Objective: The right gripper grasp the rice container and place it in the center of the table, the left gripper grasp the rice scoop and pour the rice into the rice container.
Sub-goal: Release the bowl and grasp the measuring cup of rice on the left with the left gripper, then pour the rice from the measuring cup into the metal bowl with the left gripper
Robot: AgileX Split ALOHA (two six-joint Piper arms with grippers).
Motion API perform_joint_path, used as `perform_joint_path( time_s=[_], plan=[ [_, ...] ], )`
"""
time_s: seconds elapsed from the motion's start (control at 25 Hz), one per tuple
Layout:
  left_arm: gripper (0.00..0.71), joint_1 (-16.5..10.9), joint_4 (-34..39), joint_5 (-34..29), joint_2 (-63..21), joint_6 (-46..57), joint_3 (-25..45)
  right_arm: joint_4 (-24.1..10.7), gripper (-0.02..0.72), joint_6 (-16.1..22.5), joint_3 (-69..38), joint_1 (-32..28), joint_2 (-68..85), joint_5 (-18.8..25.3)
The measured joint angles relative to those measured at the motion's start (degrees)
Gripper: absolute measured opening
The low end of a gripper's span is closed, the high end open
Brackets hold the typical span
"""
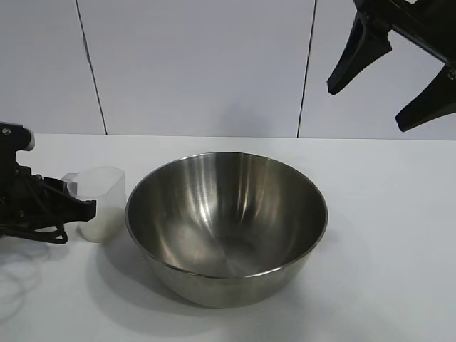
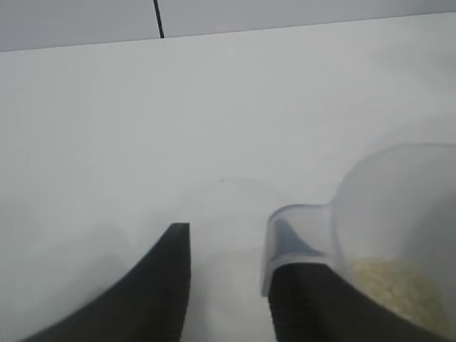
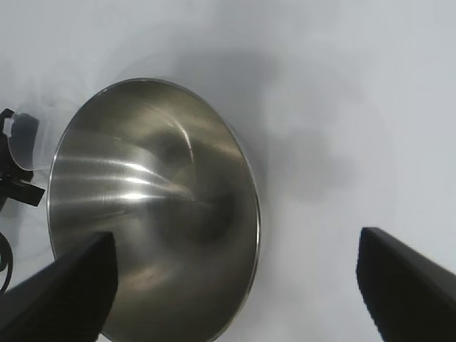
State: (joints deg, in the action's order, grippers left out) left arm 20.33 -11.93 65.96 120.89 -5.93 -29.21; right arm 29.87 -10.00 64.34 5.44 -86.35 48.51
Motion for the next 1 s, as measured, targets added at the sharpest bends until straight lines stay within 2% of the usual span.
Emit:
perform_joint_path(
  time_s=[0.08, 0.2, 0.52, 1.0],
  plan=[
    [0.056, 0.0, 0.2, 0.0, 0.0, 0.0, 0.0, 0.0, 0.631, 0.0, 0.0, 0.0, 0.0, 0.0],
    [0.017, 0.0, 0.2, 0.0, 0.0, -0.2, 0.0, 0.0, 0.631, 0.0, 0.0, 0.0, 0.0, 0.0],
    [0.009, 0.0, 0.4, -0.1, -1.7, -0.9, 0.0, 0.0, 0.631, 0.0, 0.0, 0.0, 0.0, 0.0],
    [0.009, 0.0, 5.9, -0.2, -9.2, -6.8, 0.0, 0.0, 0.631, 0.1, 0.0, 0.0, 0.0, -0.1]
  ],
)
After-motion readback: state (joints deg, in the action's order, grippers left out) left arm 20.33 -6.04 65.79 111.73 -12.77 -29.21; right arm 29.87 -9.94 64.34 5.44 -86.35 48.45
